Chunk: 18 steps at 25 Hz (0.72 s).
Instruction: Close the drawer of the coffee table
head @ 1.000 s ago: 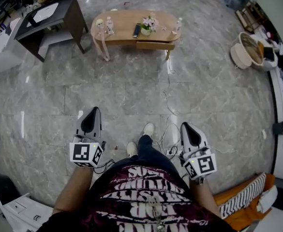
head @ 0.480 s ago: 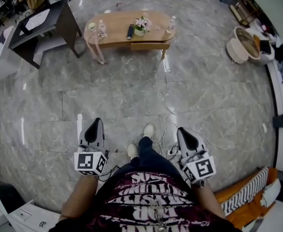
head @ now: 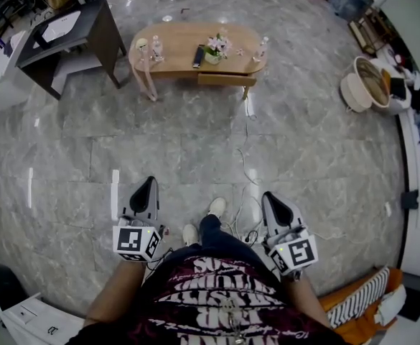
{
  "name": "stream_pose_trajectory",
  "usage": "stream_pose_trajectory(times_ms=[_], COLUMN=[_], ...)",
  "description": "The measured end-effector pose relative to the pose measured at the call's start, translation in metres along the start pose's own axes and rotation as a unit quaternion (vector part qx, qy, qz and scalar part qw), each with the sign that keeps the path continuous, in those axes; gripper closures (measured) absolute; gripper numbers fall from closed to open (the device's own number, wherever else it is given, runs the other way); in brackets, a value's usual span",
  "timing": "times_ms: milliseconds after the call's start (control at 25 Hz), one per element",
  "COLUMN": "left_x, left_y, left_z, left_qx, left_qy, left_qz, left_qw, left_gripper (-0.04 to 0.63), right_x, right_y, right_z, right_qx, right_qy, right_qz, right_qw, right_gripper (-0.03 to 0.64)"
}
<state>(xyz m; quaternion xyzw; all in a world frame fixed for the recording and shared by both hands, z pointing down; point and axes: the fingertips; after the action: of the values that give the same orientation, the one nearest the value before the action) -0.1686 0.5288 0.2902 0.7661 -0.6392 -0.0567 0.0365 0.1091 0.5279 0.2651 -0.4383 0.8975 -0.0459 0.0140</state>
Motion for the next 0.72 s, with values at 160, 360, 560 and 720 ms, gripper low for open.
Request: stream_pose_trajectory(times_ms=[160, 360, 560, 720], left_x=[0.032, 0.076, 0.111, 0.135], left_y=[-0.004, -0.014, -0.018, -0.026], left_z=[0.005, 0.017, 0.028, 0.033], left_qx=[0.003, 0.021, 0.036, 0.043], left_qy=[-0.008, -0.019, -0.025, -0.031], left_qz=[0.001, -0.01, -0.008, -0.007], left_qw=[1.0, 0.9996, 0.999, 0.9985], left_gripper=[0.572, 0.572, 0.572, 0.572], right_x=[0.014, 0.035, 0.053, 0.058], right_y=[-0.027, -0.064, -0.093, -0.117], right_z=[0.01, 0.019, 0.024, 0.025], right_qx=[-0.005, 0.0, 0.01, 0.015], right_qy=[-0.012, -0.027, -0.043, -0.05], right_qz=[-0.003, -0.012, -0.01, -0.01], right_qw=[1.0, 1.0, 0.999, 0.999], right_gripper=[0.582, 0.582, 0.581, 0.582])
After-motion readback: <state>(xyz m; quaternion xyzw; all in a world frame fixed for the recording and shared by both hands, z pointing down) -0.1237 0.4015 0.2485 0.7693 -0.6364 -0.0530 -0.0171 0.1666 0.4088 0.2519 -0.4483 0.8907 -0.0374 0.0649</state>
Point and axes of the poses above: the fingertips, and each gripper's own axes: x forward along the fingers, y to its left, z out of its top, and after that the axes turned 15 degrees about -y, right-handed
